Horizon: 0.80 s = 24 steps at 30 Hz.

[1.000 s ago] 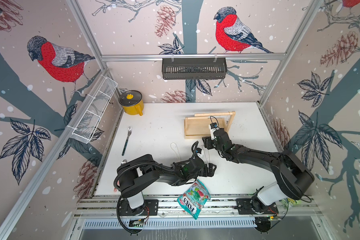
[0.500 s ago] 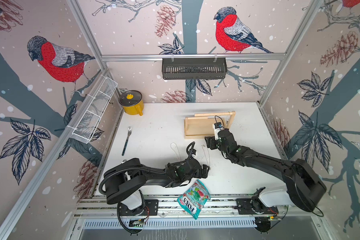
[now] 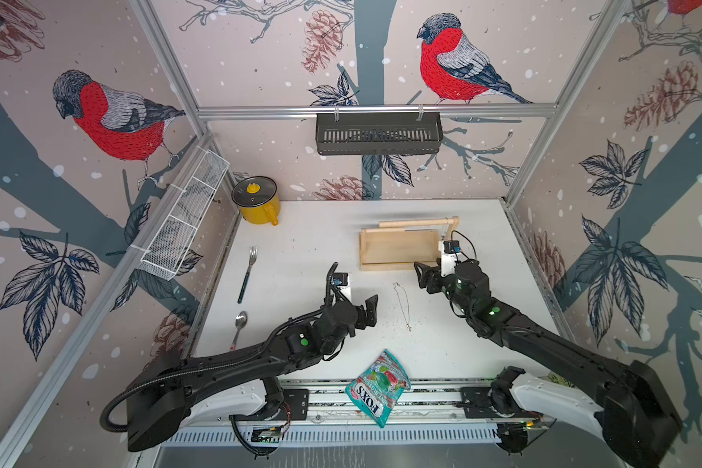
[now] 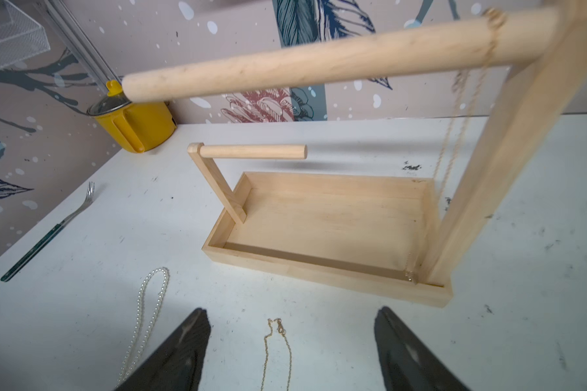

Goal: Take the necklace off the jewelry display stand
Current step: Place the necklace at the center of the board, then take off the necklace from the stand.

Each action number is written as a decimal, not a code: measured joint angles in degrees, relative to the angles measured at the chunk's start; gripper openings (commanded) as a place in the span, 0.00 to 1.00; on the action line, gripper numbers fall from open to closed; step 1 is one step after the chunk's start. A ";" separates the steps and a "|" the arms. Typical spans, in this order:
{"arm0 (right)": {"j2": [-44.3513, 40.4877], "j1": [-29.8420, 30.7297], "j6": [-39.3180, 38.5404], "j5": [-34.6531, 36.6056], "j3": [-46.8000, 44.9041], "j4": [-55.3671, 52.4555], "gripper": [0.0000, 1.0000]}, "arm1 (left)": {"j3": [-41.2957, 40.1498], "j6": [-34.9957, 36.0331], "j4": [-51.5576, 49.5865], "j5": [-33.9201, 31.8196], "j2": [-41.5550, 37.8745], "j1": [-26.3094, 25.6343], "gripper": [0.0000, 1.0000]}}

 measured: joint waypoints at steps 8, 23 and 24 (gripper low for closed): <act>-2.23 -12.04 0.24 -8.96 4.09 -0.52 0.78 | -4.63 6.29 4.09 -8.87 -7.65 4.11 0.97; 5.79 -19.67 1.90 -18.58 15.56 -2.95 0.36 | 5.57 13.73 3.56 -5.95 5.16 7.19 0.97; 6.38 -19.85 1.90 -18.64 15.93 -2.99 0.33 | 5.53 13.73 3.58 -5.62 5.18 7.19 0.97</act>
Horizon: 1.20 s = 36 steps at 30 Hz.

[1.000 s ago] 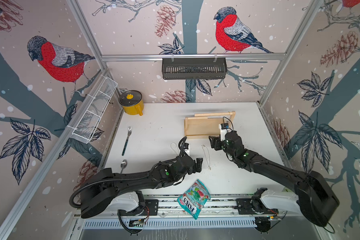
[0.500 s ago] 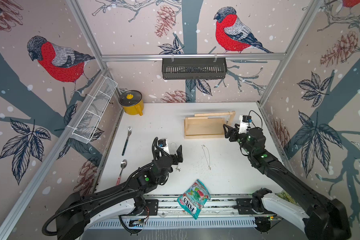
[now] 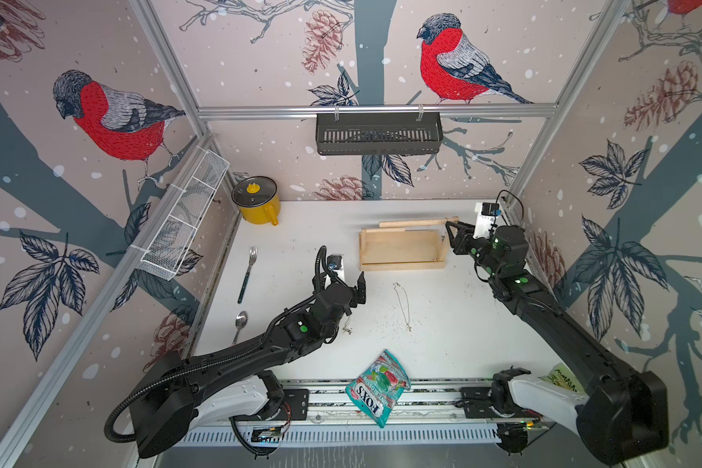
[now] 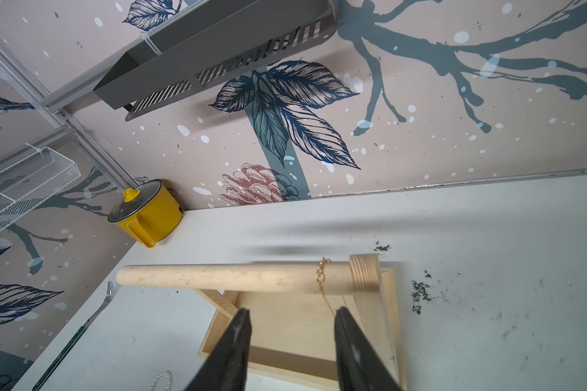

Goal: Take the necklace off the jewelry display stand
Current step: Take off the necklace from the stand.

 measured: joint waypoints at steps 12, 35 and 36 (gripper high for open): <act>4.90 -1.62 -1.51 -2.01 0.39 0.09 0.27 | -3.37 -0.13 0.87 1.70 -2.54 0.00 0.97; 10.10 -0.48 -1.66 -3.65 -0.04 4.00 0.15 | -4.35 -0.09 1.70 4.00 -2.21 0.00 0.97; 10.21 -0.35 -1.66 -3.67 -0.02 4.11 0.15 | -4.35 -0.09 1.75 4.02 -2.12 0.00 0.97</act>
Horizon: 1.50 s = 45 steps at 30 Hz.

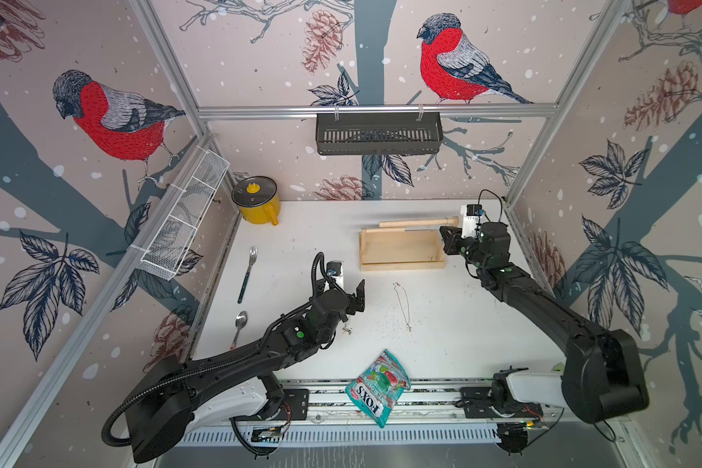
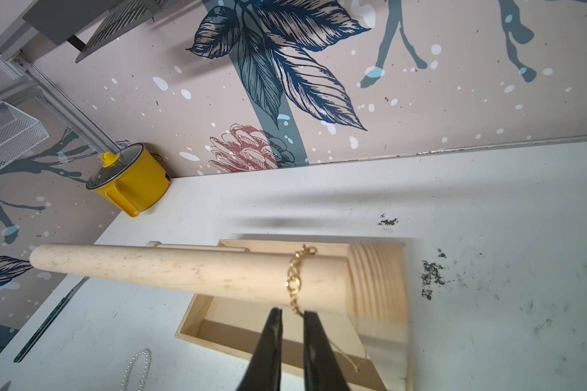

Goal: Take the necklace off the jewelry display stand
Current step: Take off the necklace from the stand.

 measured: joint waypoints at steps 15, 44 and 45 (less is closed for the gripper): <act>0.37 1.70 -0.04 3.13 0.90 0.02 0.29 | 0.02 -0.52 -0.04 1.51 1.03 0.00 0.96; 1.77 2.03 0.00 5.31 1.25 1.38 0.04 | -0.07 -0.96 -0.48 3.17 1.79 0.00 0.97; 1.79 2.01 0.00 5.31 1.25 1.44 0.04 | -0.07 -0.94 -0.48 3.23 1.99 0.00 0.97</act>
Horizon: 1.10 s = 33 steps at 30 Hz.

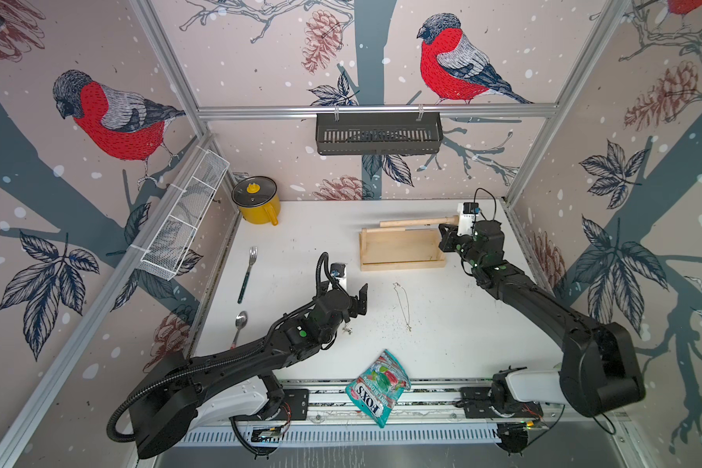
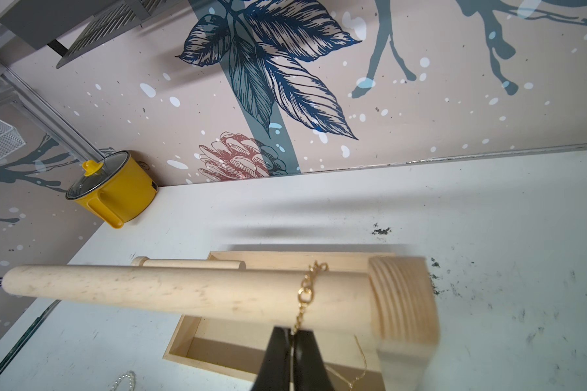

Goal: Take the necklace off the jewelry display stand
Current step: Take off the necklace from the stand.

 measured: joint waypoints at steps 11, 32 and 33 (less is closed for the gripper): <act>0.52 1.29 -1.38 -1.31 1.38 -0.02 0.01 | 0.07 0.87 0.66 0.39 2.10 0.00 0.97; 3.34 10.58 -4.35 -3.02 5.38 -2.95 0.01 | 3.13 -0.20 2.56 1.25 10.36 0.09 0.97; 3.74 11.19 -4.35 -2.99 5.77 -3.04 0.01 | 3.63 -0.70 2.56 1.38 11.28 0.13 0.97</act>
